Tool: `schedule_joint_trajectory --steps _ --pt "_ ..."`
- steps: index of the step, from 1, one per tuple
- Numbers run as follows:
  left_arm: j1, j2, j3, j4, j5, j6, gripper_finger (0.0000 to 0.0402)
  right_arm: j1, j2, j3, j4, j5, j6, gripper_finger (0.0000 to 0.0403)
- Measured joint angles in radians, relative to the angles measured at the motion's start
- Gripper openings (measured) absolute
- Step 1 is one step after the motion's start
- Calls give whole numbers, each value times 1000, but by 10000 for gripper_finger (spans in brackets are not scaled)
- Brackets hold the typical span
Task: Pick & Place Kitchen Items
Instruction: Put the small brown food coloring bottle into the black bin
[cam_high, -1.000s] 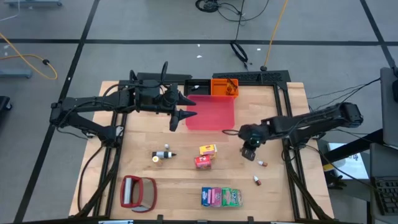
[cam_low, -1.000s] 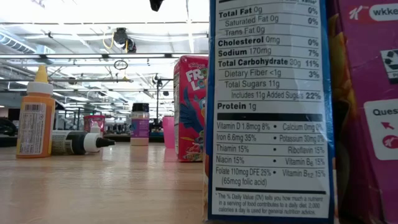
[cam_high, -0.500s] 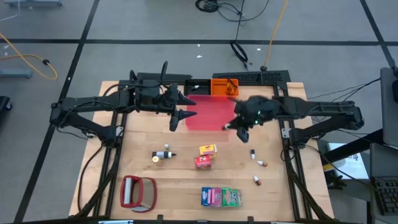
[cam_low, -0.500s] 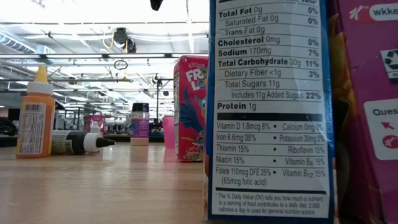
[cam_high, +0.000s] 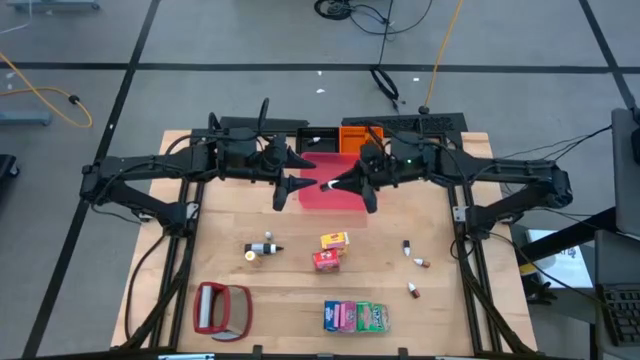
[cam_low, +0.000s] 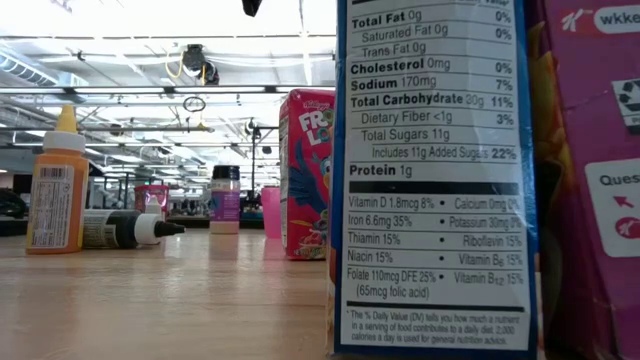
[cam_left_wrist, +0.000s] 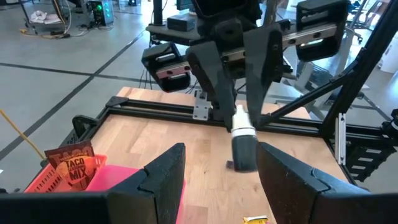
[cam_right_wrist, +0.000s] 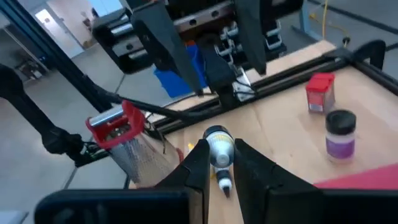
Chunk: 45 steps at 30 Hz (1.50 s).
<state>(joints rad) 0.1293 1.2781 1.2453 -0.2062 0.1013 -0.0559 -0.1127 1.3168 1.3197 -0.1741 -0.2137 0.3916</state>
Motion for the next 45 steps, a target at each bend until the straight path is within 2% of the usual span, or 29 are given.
schedule_joint_trajectory --steps 14,28,45 --pt "0 -1 1 10 -5 -2 200 -12 21 -2 164 29 -20 37" --pt "0 1 0 -2 2 -4 200 -31 80 0 172 -2 -37 37" --pt "0 0 0 1 1 -4 200 -34 80 0 282 -24 -37 37"
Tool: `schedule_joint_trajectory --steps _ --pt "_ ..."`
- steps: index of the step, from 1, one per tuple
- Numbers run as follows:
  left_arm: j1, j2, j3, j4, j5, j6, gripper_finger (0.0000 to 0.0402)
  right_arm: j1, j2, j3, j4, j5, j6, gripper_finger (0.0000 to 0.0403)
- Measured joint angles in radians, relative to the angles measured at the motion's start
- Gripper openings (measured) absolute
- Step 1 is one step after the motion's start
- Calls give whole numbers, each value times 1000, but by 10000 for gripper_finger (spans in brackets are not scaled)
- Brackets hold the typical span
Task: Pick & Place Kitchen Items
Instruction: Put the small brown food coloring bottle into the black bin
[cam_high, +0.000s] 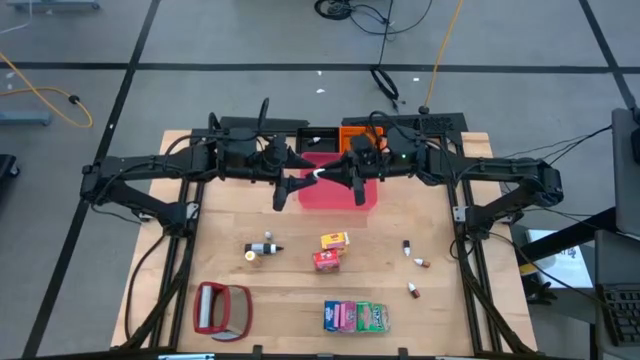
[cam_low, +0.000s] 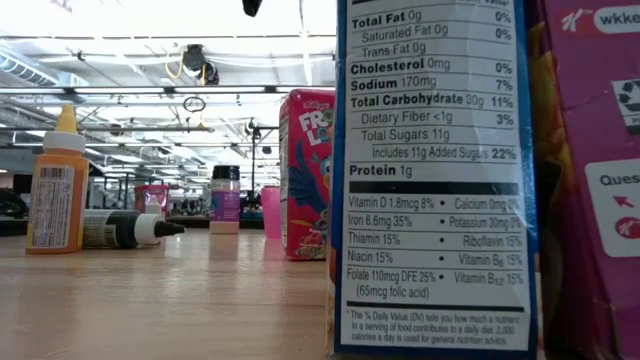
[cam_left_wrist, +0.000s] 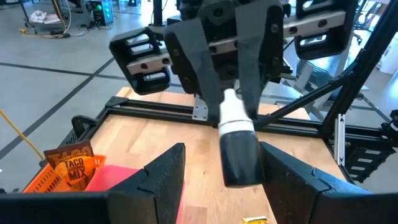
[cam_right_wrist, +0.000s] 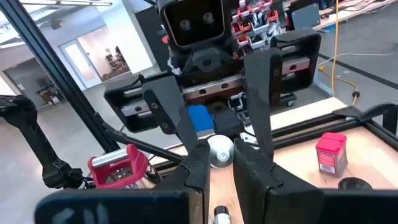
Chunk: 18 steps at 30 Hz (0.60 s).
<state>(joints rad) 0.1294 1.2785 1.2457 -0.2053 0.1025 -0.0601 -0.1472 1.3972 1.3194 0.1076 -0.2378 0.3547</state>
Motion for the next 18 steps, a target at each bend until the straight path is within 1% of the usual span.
schedule_joint_trajectory --steps 18 --pt "0 0 0 -3 0 -13 200 -4 0 0 -2 0 0 37"
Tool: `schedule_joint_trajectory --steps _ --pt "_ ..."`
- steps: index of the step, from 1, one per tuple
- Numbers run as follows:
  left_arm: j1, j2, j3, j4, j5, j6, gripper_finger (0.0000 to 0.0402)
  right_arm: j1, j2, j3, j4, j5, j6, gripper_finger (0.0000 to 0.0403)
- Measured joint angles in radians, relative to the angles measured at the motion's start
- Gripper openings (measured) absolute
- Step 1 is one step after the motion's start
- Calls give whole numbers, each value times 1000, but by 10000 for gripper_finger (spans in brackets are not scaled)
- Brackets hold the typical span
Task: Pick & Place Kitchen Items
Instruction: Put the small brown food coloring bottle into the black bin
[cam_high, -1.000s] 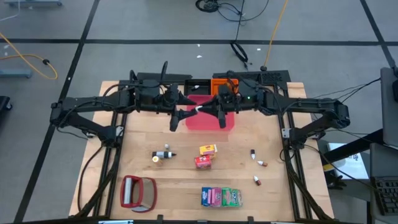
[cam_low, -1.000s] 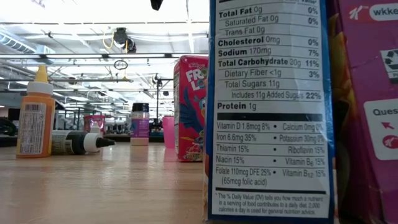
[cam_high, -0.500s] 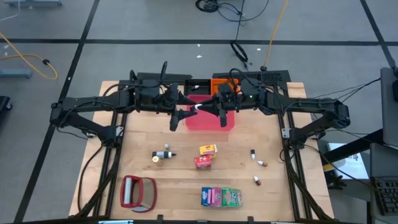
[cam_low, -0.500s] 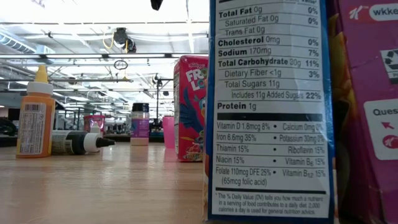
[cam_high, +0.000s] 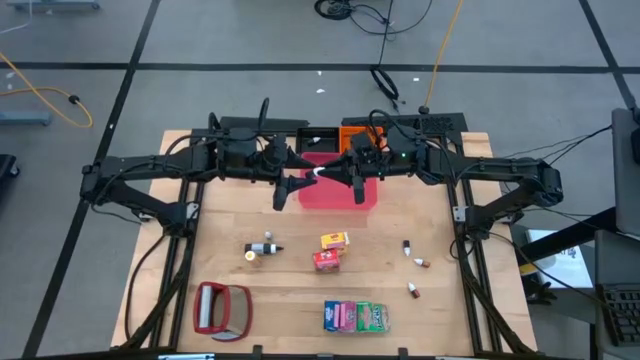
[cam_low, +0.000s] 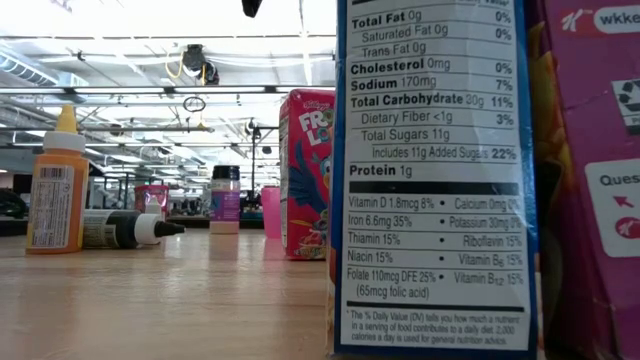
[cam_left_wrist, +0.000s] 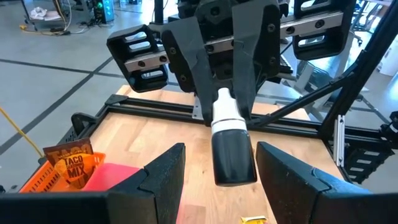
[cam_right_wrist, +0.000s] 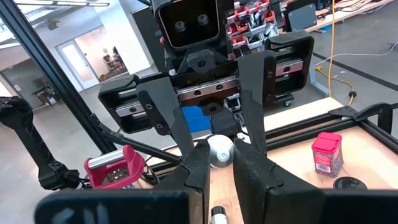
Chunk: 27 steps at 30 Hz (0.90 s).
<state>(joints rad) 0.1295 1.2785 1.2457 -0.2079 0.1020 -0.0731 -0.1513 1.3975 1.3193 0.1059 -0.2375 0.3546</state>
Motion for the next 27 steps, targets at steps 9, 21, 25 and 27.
schedule_joint_trajectory --steps 9,21,25,27 --pt "-1 0 0 -5 0 0 127 0 0 0 -1 1 3 37" --pt "-1 -1 0 -7 -7 19 44 0 0 0 -5 4 -1 41" --pt "-1 -1 0 -6 -47 16 50 -1 0 0 -5 6 -24 57" --pt "-2 0 0 -5 -81 16 51 -2 -9 0 -11 10 -26 69"
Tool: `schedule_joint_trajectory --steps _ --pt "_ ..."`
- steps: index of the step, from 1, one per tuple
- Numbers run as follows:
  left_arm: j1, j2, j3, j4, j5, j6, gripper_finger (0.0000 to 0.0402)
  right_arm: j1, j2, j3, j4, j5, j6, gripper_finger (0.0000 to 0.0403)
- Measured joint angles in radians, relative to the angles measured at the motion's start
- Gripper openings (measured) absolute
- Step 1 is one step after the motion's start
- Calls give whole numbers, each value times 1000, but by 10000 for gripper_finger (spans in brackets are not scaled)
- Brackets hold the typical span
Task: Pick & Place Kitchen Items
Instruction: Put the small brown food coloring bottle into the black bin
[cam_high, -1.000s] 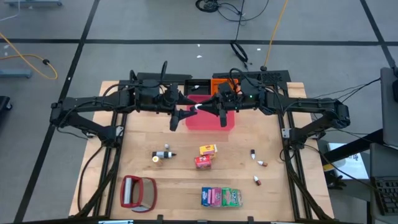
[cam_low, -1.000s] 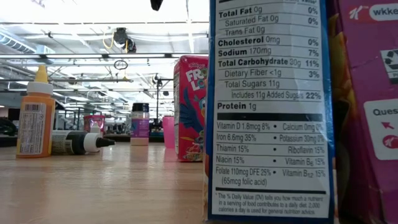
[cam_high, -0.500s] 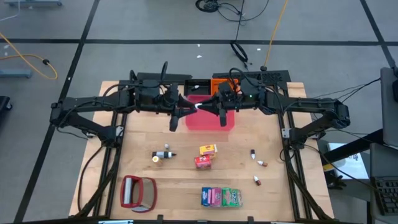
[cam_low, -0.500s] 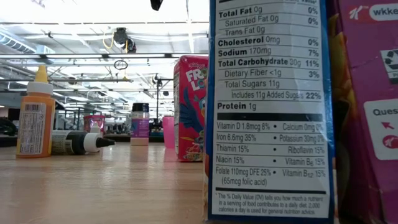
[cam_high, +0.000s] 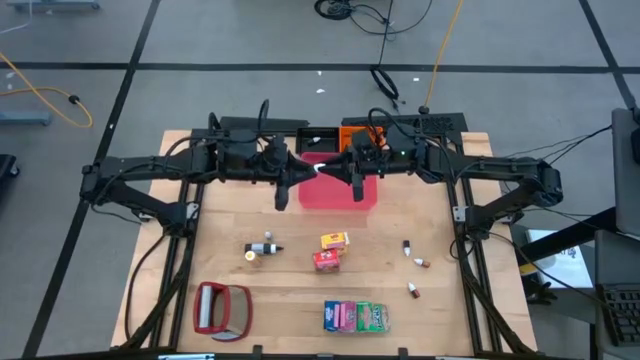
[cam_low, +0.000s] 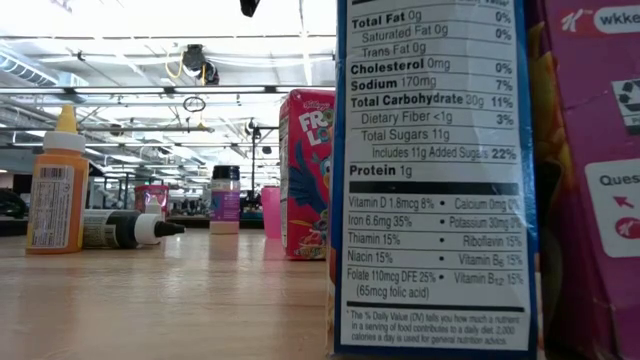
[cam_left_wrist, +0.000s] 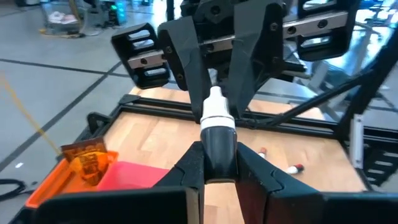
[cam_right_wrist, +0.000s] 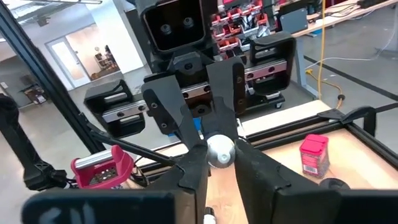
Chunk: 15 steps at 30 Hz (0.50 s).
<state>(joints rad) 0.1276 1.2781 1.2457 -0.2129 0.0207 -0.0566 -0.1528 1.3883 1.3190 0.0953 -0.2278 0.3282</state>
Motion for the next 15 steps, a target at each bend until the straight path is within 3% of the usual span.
schedule_joint_trajectory --steps 4,10,15 --pt "15 0 0 -2 -39 -1 43 -9 -13 0 -28 7 -11 90" --pt "68 0 0 -15 -209 -14 43 -19 -46 -1 -96 -33 -6 103" --pt "163 22 0 -29 -240 -31 49 -9 -46 0 -94 -16 -7 100"
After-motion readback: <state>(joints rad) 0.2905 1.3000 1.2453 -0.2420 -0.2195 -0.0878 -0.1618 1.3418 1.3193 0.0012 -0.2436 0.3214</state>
